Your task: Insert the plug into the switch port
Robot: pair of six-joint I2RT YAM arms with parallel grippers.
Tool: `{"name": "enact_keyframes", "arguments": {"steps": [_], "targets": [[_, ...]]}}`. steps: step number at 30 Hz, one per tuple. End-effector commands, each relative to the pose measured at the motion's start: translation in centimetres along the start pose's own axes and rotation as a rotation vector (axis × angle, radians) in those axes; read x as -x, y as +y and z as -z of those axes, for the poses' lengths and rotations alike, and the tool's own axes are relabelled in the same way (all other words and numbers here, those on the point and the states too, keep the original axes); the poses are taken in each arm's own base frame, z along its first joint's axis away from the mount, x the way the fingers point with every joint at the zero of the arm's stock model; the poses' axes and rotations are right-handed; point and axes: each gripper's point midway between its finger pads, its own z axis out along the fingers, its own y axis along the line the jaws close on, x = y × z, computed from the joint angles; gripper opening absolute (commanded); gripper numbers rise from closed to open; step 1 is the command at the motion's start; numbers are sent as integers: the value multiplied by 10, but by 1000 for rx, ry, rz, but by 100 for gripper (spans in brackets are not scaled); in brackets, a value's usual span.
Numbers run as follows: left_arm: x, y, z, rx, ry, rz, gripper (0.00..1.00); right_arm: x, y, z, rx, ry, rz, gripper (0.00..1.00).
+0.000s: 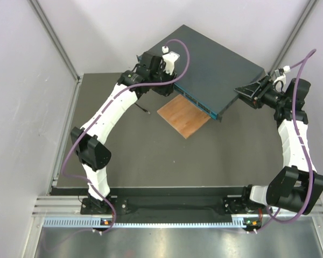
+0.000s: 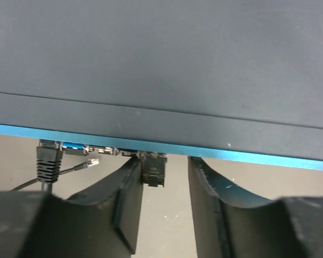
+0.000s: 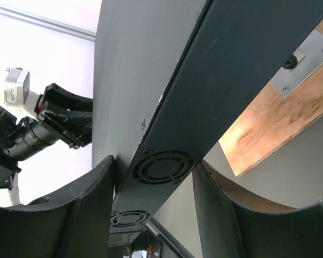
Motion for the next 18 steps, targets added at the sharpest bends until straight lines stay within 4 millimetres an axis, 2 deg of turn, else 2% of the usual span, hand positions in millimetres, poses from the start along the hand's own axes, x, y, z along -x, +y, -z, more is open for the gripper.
{"name": "enact_keyframes", "arguments": {"steps": [1,6,10,12,13,16,18], "targets": [[42,-4,33,5,-171,-42,44,8,31,-9,96,-5,226,0],[13,2,53,26,-106,-42,51,10,29,-8,89,-10,226,0],[-16,13,65,51,-45,-16,52,10,29,-8,90,-12,227,0],[-18,15,76,58,-57,-10,52,11,29,-8,88,-14,227,0],[-25,16,79,55,-50,-7,50,10,29,-9,88,-11,226,0],[-26,14,79,42,-79,2,42,11,28,-9,88,-10,225,0],[-25,12,77,33,-99,15,30,11,28,-10,88,-10,220,0]]}}
